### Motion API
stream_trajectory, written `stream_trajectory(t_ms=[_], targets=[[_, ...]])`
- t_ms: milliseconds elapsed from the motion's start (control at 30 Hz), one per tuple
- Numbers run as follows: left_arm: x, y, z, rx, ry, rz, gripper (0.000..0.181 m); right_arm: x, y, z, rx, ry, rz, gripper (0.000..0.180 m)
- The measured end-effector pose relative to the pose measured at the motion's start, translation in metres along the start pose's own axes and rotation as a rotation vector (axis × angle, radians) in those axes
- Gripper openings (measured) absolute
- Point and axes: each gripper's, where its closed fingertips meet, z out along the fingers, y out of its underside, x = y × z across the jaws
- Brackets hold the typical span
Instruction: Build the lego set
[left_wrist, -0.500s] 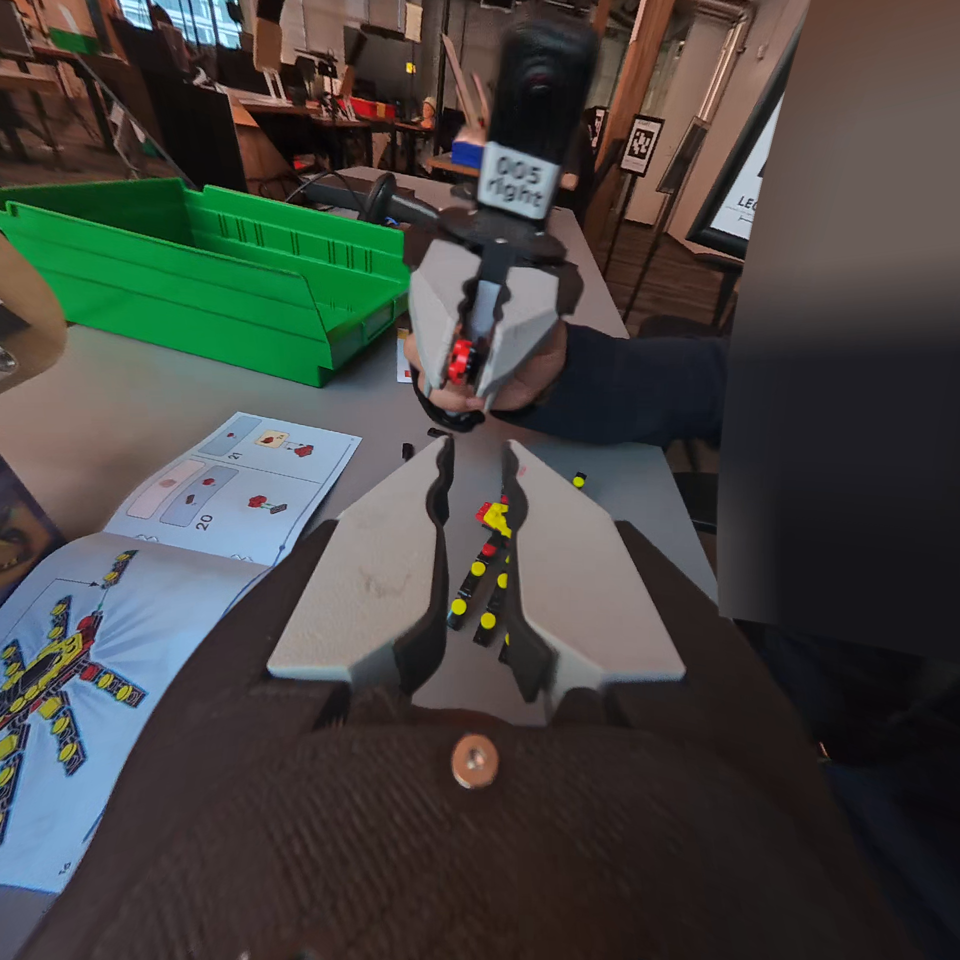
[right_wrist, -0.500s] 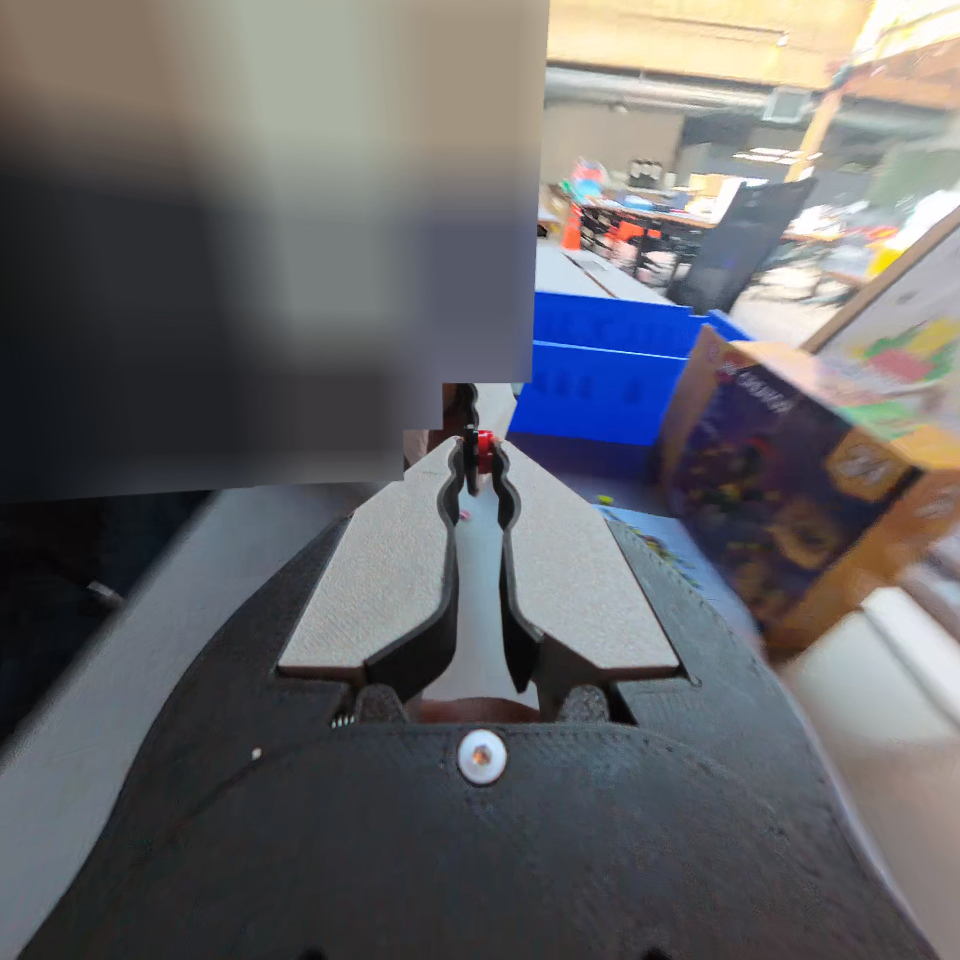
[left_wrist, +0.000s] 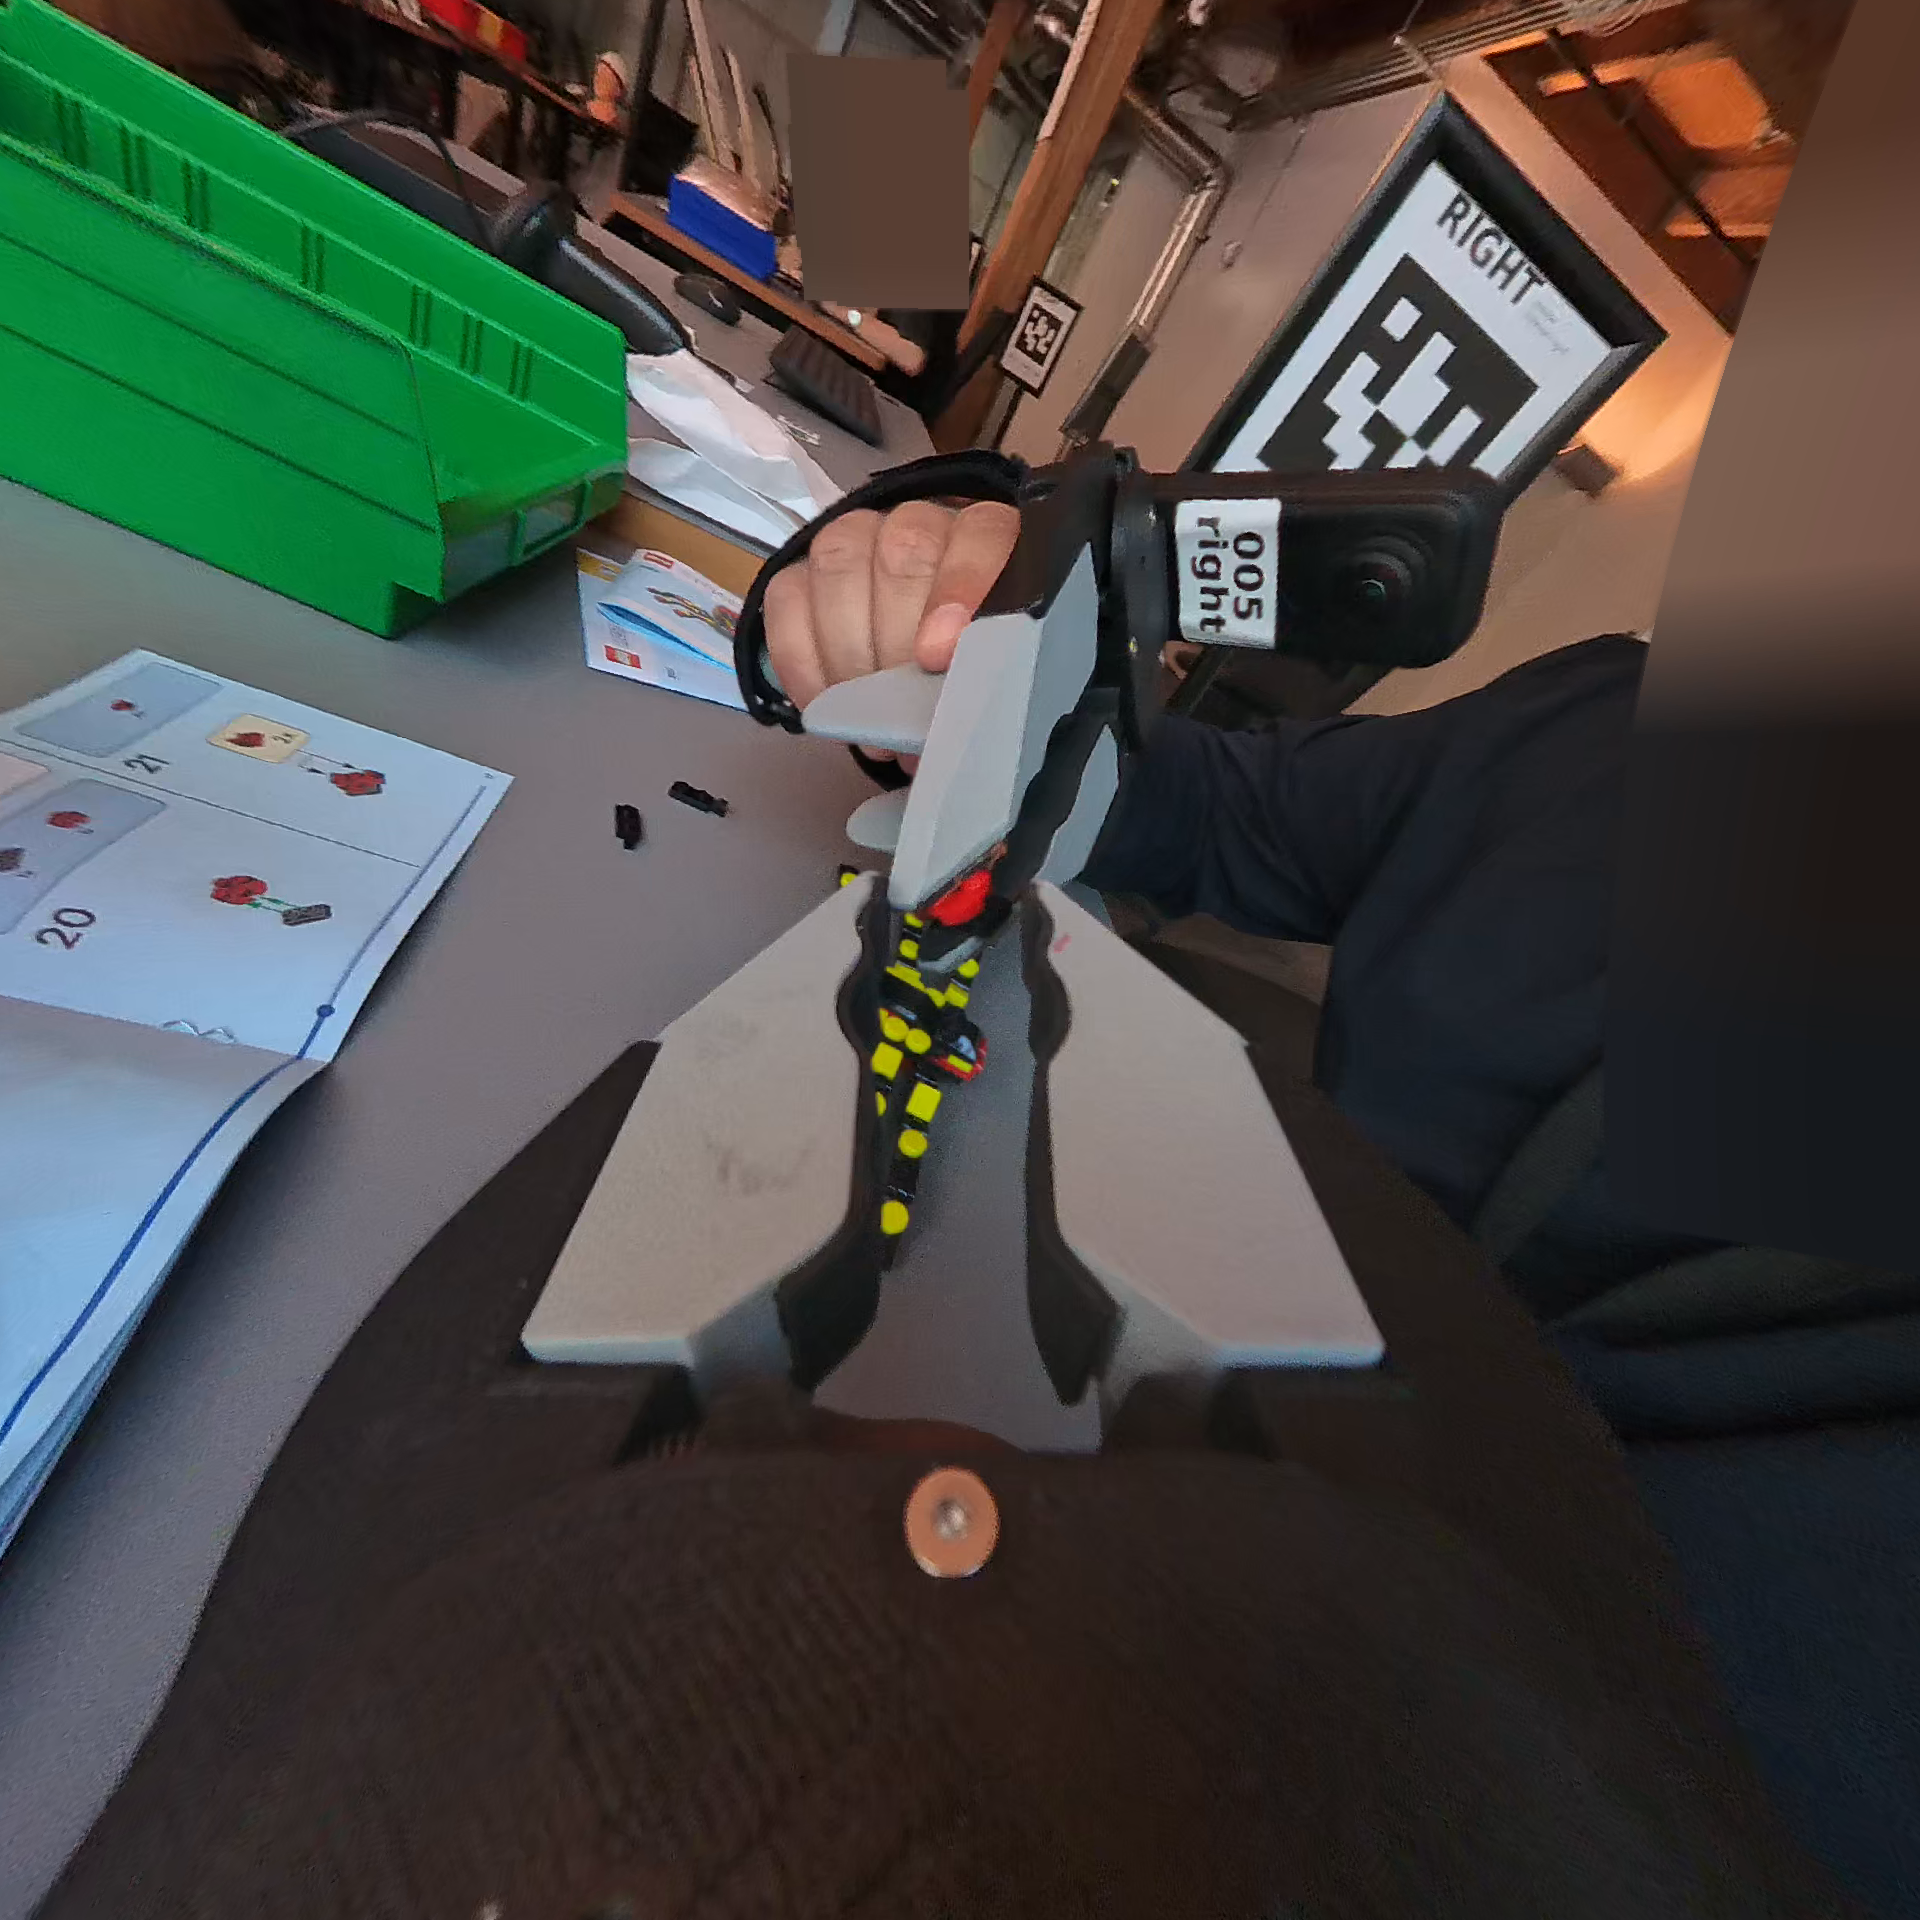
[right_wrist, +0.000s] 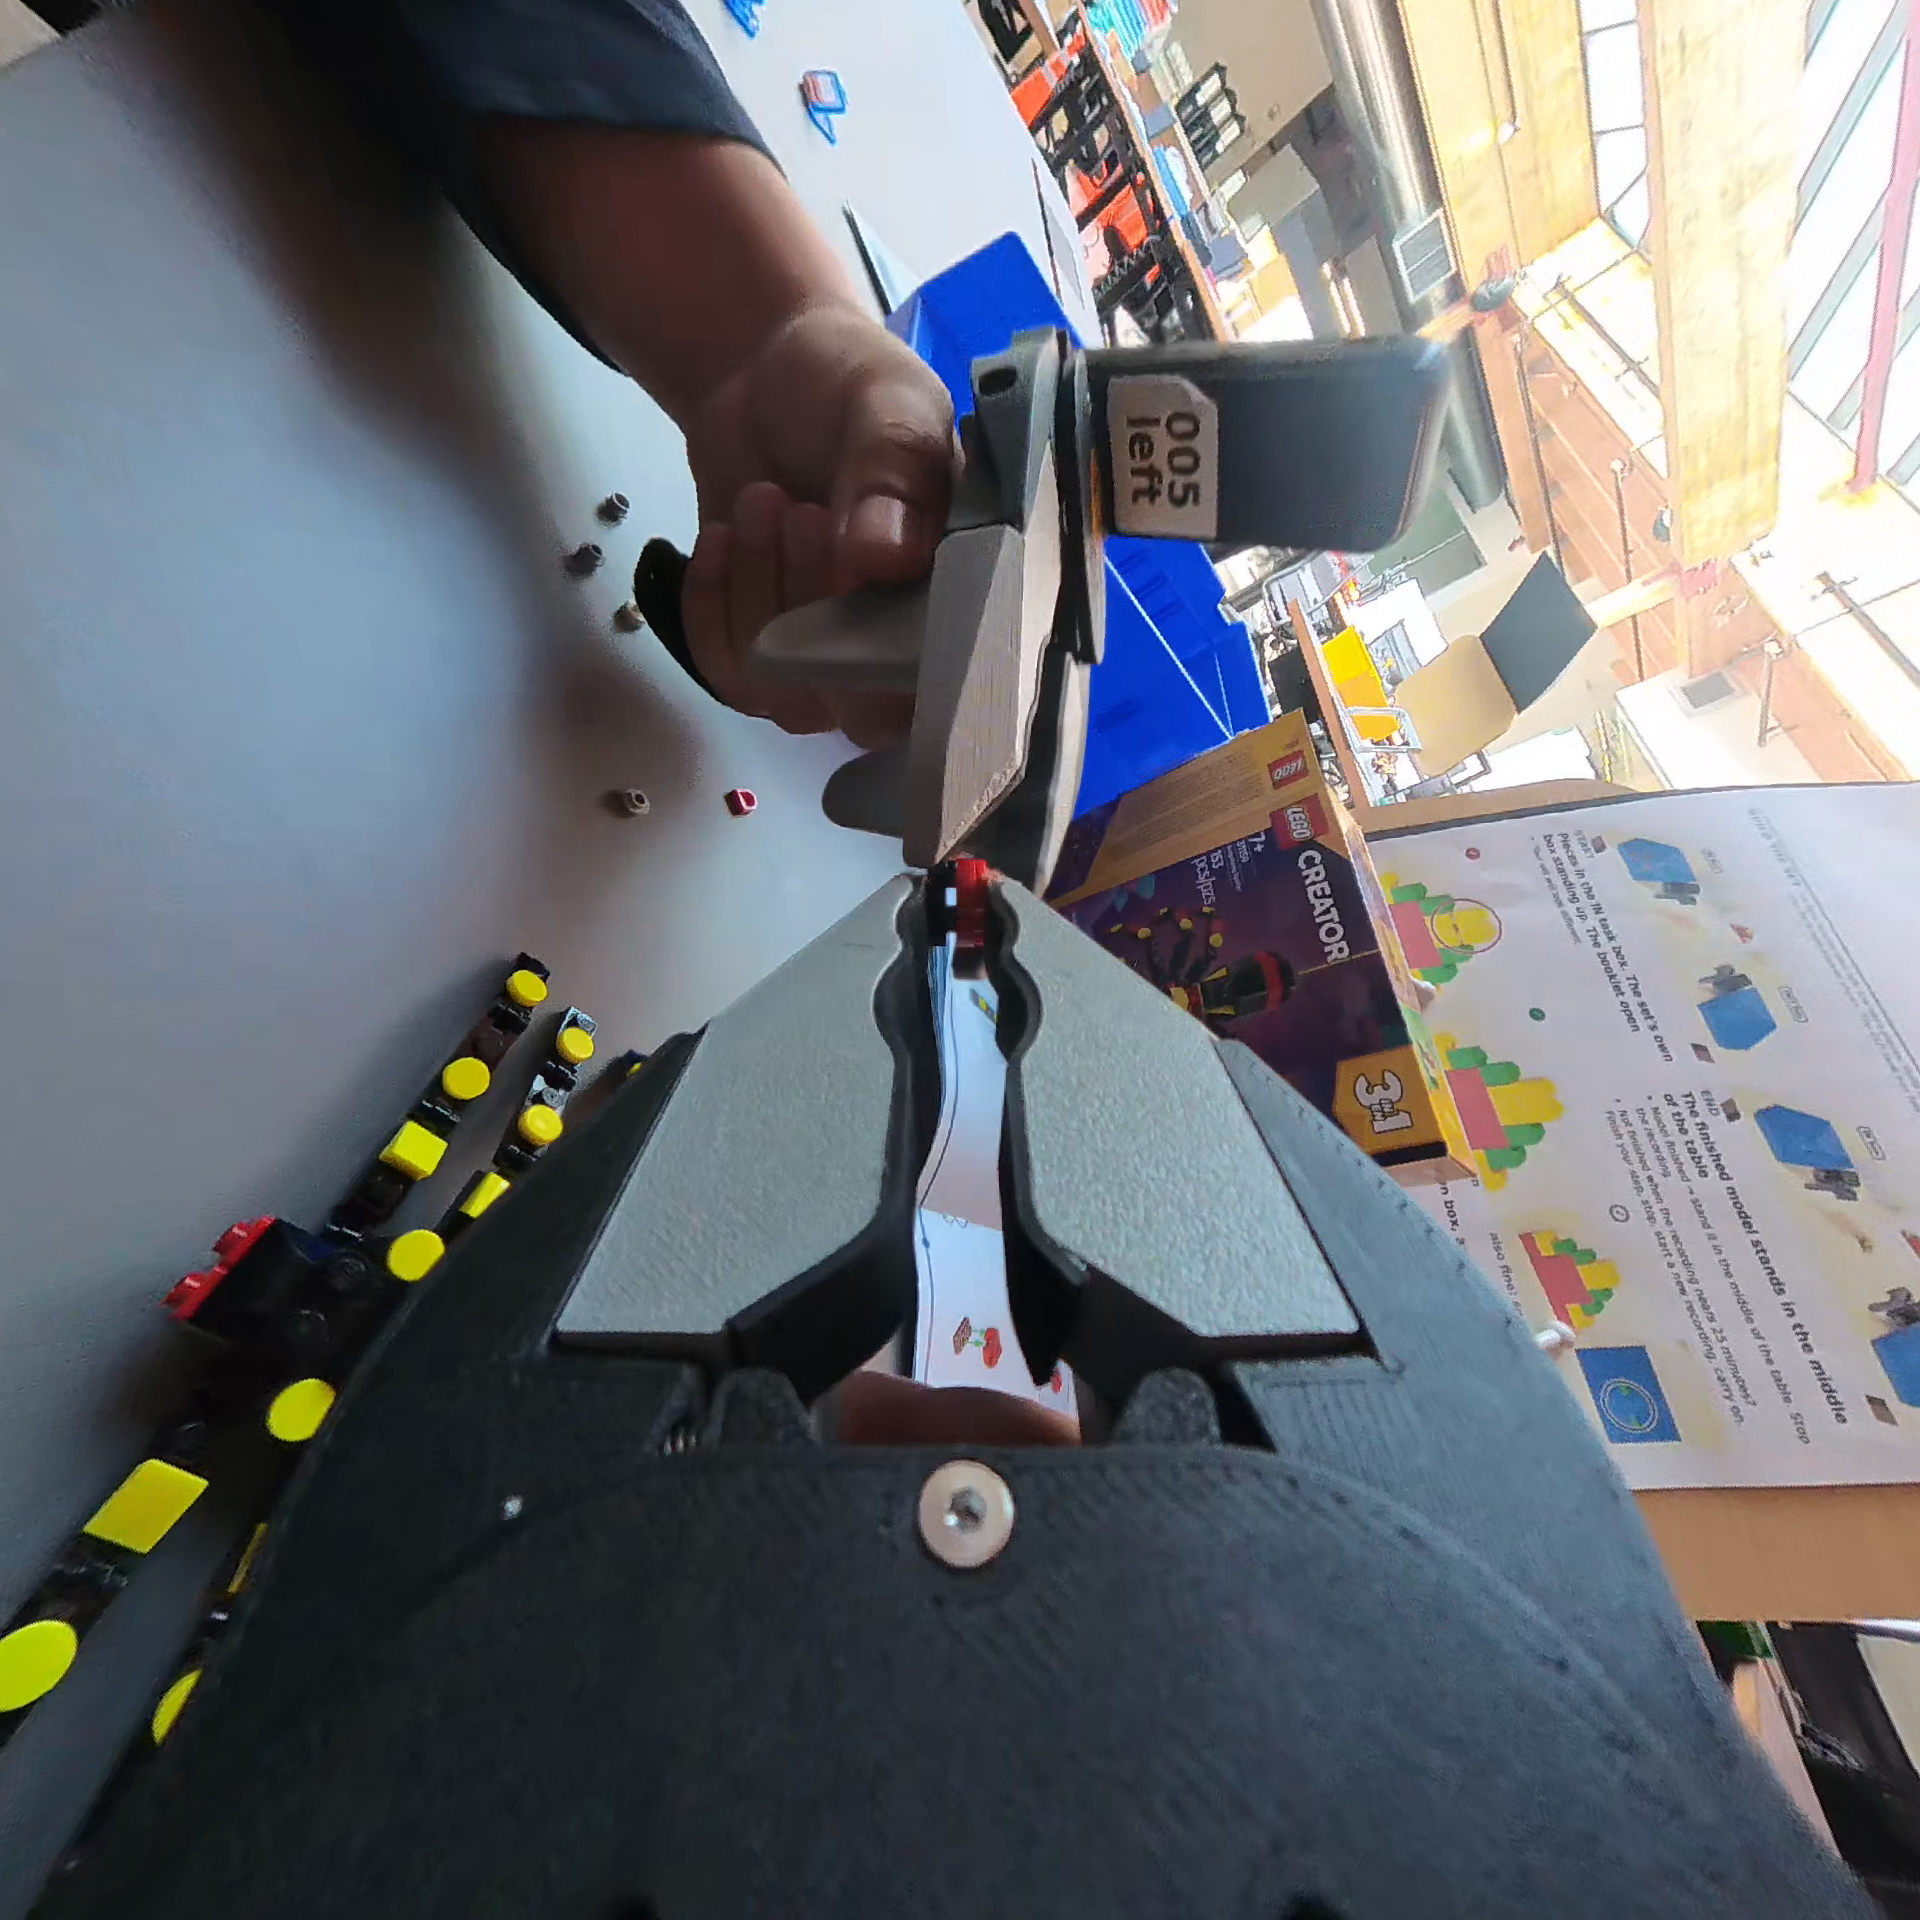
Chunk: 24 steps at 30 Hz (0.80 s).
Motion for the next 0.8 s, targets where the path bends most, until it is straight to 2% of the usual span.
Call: stream_trajectory(t_ms=[100,200,333,467,633,800], targets=[[-0.002,0.004,-0.002,-0.023,-0.006,0.028,0.020,-0.003,0.002,0.001,-0.014,-0.023,0.014,0.007],[-0.008,0.012,-0.001,-0.095,-0.080,0.132,0.021,-0.007,0.008,0.002,-0.053,-0.055,0.059,0.007],[-0.023,0.014,-0.007,-0.171,-0.266,0.374,0.010,-0.005,0.021,0.001,-0.120,-0.054,0.096,0.008],[-0.028,0.004,-0.008,-0.153,-0.409,0.612,0.006,-0.006,0.024,0.000,-0.102,-0.086,0.175,0.007],[-0.024,0.014,-0.004,-0.211,-0.421,0.726,0.012,-0.007,0.026,0.001,-0.092,-0.110,0.249,0.007],[-0.022,0.015,-0.002,-0.210,-0.417,0.751,0.007,-0.015,0.028,0.004,-0.101,-0.143,0.252,0.007]])
